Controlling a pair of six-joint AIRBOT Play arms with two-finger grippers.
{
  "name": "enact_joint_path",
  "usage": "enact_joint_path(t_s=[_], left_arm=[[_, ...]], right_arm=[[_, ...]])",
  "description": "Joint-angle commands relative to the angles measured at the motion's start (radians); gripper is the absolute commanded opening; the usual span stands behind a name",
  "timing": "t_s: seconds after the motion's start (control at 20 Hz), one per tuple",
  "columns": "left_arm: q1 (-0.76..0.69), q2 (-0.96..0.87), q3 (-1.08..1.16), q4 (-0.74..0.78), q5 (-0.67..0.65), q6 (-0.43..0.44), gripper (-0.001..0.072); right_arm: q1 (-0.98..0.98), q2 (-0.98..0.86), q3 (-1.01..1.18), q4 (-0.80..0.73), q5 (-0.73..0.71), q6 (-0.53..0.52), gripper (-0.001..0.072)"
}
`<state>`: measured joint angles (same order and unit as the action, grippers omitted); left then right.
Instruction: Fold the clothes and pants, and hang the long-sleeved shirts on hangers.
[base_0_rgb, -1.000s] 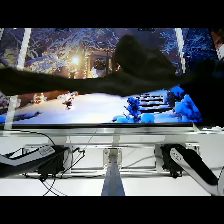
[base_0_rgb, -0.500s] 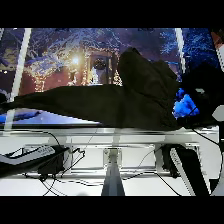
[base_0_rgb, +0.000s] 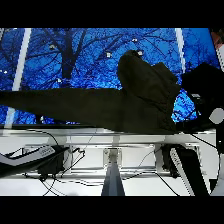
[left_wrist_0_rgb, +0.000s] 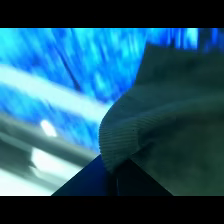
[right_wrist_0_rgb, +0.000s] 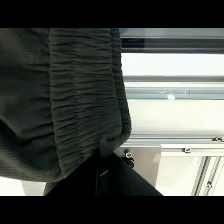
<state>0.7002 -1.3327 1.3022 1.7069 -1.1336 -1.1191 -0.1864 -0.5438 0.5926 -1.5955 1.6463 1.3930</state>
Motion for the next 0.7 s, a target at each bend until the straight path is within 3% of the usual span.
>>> enact_joint_path(t_s=[0.0,0.1,0.35,0.65], left_arm=[[-0.078,0.001,0.092,0.013,0.103,-0.003,0.0018],[-0.091,-0.007,0.093,0.015,0.042,-0.003,0.0017],[0.023,-0.139,0.092,0.087,-0.296,-0.004,0.0018],[0.157,-0.233,0.092,0.06,-0.382,-0.004,0.0019]], right_arm=[[0.0,0.0,-0.002,0.002,0.003,0.0,0.0033],[0.0,0.001,-0.002,0.003,0.005,0.0,0.0034],[0.0,0.001,-0.002,0.002,0.013,0.0,0.0033],[0.0,0.0,-0.002,0.001,0.088,-0.001,0.0033]])
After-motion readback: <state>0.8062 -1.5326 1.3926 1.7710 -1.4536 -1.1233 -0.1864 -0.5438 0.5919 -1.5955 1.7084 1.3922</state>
